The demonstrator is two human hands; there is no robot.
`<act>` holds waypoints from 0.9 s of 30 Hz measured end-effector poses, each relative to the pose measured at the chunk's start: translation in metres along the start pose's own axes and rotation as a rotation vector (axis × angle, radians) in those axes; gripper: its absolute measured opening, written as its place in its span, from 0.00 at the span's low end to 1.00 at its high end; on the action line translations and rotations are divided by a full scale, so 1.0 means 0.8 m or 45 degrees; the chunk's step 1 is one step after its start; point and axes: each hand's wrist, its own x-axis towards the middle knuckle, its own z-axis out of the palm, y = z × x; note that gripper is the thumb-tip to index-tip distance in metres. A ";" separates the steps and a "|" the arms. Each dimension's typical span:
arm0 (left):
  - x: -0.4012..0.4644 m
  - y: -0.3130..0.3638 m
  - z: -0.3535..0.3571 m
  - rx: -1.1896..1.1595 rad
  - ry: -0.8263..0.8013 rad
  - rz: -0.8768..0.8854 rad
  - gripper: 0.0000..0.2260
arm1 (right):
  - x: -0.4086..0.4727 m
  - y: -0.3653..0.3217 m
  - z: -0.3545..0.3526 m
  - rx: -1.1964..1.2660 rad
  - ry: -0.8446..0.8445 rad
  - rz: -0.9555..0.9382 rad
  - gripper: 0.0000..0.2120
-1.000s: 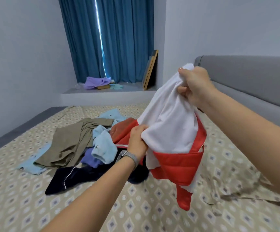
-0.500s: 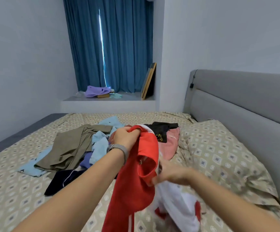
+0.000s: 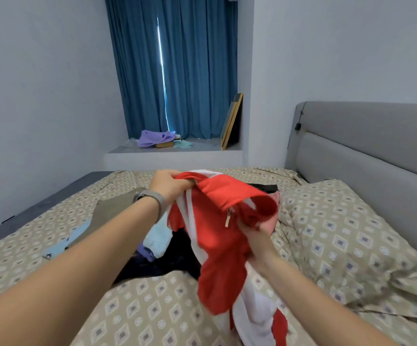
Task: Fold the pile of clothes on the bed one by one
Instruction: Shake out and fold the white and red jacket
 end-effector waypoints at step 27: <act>0.002 -0.016 -0.018 0.036 0.043 -0.099 0.13 | 0.012 -0.106 -0.090 -1.418 -0.212 -0.370 0.06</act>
